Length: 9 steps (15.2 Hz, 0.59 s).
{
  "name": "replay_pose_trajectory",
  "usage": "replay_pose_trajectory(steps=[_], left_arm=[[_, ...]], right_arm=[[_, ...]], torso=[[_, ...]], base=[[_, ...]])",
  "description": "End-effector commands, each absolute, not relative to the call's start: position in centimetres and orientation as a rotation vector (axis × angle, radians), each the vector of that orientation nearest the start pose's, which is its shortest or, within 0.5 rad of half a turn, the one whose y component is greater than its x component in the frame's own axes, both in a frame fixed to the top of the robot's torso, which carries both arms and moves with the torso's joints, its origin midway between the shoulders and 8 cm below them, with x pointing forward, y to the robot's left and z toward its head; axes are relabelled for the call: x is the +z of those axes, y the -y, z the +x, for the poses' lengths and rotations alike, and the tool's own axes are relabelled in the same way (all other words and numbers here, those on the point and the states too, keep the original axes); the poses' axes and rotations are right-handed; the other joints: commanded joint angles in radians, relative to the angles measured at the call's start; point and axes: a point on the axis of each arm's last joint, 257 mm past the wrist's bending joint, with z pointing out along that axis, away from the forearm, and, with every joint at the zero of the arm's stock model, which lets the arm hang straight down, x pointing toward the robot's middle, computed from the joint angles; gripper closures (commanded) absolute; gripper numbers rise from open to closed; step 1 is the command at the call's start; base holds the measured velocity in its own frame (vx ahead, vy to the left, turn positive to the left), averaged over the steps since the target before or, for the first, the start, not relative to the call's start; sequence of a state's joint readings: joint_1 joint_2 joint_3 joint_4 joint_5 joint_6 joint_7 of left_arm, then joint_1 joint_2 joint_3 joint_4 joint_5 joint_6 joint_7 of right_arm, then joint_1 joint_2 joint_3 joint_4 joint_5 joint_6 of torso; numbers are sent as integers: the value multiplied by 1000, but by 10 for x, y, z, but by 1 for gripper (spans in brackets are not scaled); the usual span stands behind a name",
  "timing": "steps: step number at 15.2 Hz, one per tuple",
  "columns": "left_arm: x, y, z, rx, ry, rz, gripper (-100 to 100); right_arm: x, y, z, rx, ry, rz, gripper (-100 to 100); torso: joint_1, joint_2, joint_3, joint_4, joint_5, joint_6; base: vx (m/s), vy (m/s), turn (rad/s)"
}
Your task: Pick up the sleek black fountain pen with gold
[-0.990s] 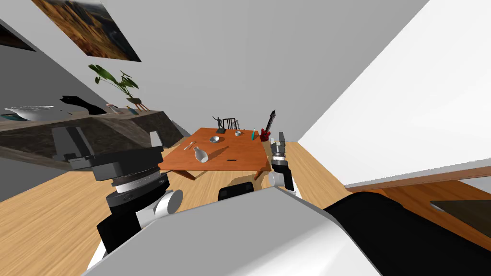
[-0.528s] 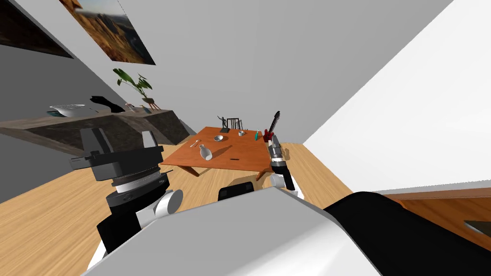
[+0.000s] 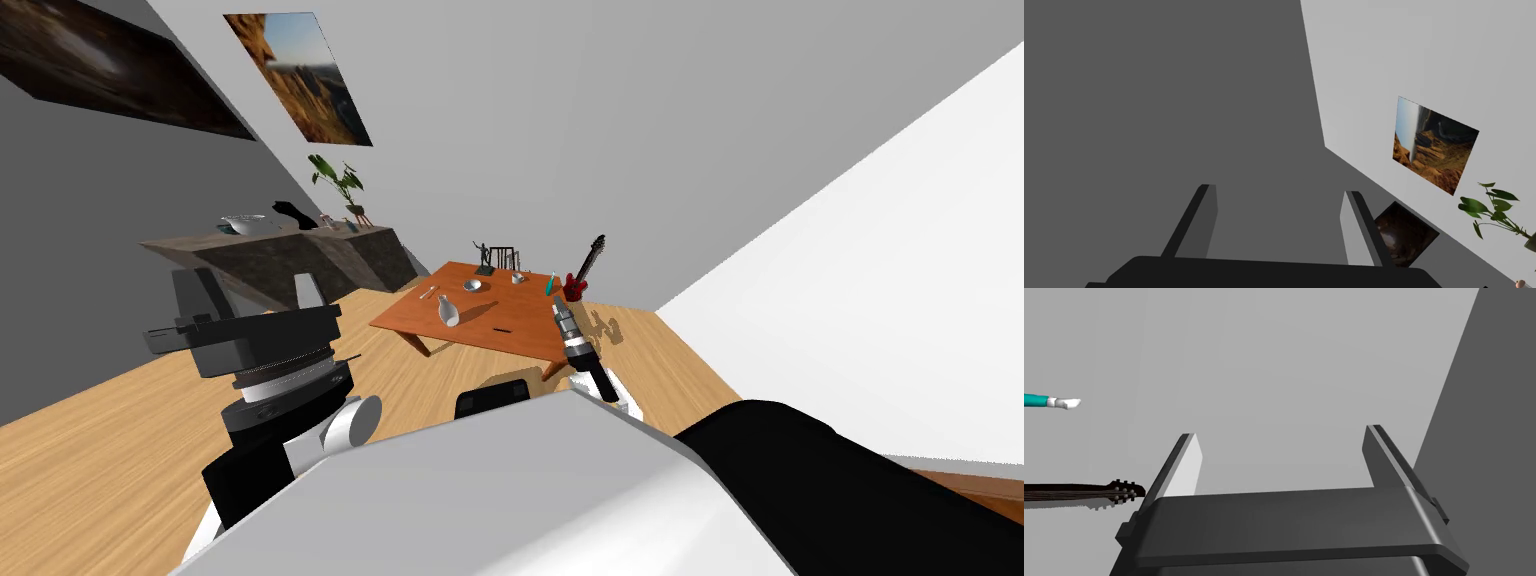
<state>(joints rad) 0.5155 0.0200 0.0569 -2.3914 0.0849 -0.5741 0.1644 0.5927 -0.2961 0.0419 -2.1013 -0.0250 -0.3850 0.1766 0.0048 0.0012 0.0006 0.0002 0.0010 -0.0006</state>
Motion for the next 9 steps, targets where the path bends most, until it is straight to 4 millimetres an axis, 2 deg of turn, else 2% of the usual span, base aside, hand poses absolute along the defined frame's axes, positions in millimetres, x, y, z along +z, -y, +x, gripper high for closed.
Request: replay_pose_trajectory(steps=[1, 2, 3, 4, 5, 6, 7, 8, 9], left_arm=[[82, -296, 299, -1490, -421, -590, 0], [82, -296, 299, -1490, -421, -590, 0], [82, -296, 299, -1490, -421, -590, 0], [82, -296, 299, -1490, -421, -590, 0], [82, -296, 299, -1490, -421, -590, 0], [82, -296, 299, -1490, -421, -590, 0], [82, -296, 299, -1490, -421, -590, 0], [82, -296, 299, -1490, -421, -590, 0], [82, -296, 299, -1490, -421, -590, 0]], right_arm=[[-153, 275, 369, 1003, -1257, 632, -100], [-153, 275, 369, 1002, -1260, 628, -100], [-174, 273, 366, 974, -1330, 612, -100], [-175, 273, 366, 974, -1332, 610, -100], [-197, 272, 361, 945, -1402, 597, -100], [-197, 272, 361, 943, -1407, 590, -100], [-219, 272, 355, 913, -1477, 574, -100], [-220, 273, 354, 910, -1484, 569, -100], [-244, 274, 346, 876, -1558, 552, -100]], torso=[[0, 0, 0, 0, 0, 0], [0, 0, 0, 0, 0, 0], [0, -1, 0, 0, 0, 0], [0, 0, 0, 0, 0, 0], [0, 0, 0, 0, 0, 0], [0, 0, 0, 0, 0, 0], [-1, 0, 0, 0, 0, 0], [0, -1, 0, 0, 0, 0], [0, -1, -1, 0, 0, 0]], base=[[-2, 72, 273], [1, 62, 213], [-5, 67, 236], [-7, 60, 208], [0, 63, 252], [2, 63, 224], [7, 73, 287], [11, 72, 252], [10, 74, 287]])
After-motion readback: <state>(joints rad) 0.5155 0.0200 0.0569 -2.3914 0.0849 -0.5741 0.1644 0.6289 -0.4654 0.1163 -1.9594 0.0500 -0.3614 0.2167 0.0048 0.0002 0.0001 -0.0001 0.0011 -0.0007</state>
